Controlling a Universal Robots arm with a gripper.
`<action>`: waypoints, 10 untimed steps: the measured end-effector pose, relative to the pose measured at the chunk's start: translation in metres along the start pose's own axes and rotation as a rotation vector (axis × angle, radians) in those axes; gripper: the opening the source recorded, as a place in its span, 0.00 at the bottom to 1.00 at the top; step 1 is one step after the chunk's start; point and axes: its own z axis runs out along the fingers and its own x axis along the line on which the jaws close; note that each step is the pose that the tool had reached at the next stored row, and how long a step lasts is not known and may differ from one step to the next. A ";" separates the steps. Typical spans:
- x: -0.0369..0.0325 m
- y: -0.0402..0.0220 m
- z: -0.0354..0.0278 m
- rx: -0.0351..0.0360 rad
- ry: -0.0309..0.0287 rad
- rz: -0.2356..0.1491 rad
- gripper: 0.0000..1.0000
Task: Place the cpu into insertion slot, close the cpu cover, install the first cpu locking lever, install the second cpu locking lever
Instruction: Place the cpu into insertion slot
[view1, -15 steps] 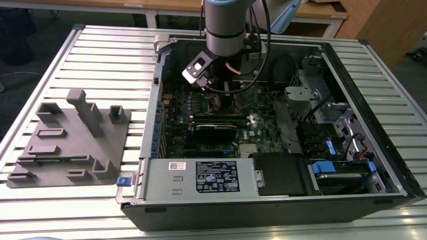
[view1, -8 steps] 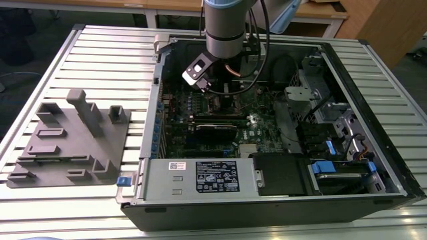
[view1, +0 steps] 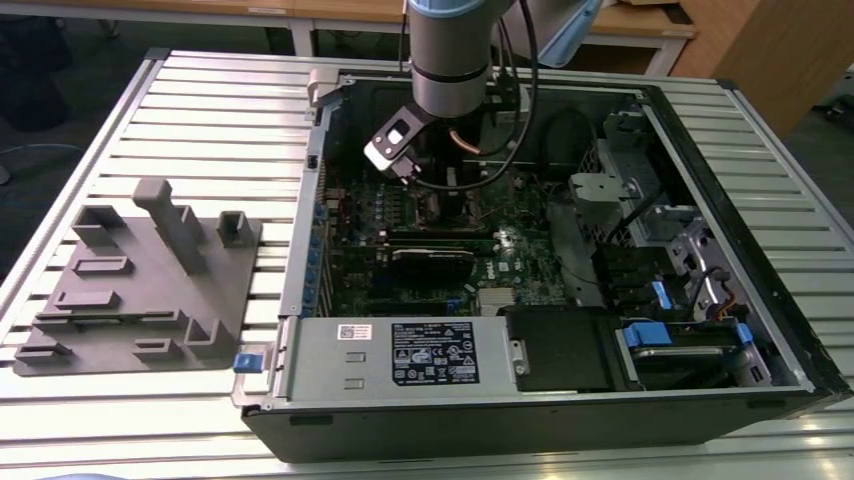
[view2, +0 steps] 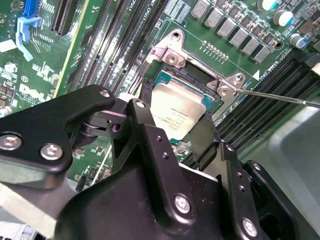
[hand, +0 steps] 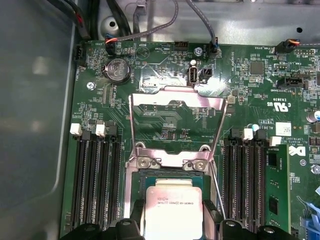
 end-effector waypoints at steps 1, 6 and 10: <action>0.0000 0.0000 0.0000 0.0001 -0.0004 0.002 0.54; 0.0020 -0.0002 0.0001 0.0001 0.0005 0.003 0.54; 0.0024 -0.0005 0.0025 0.0002 0.0005 0.004 0.54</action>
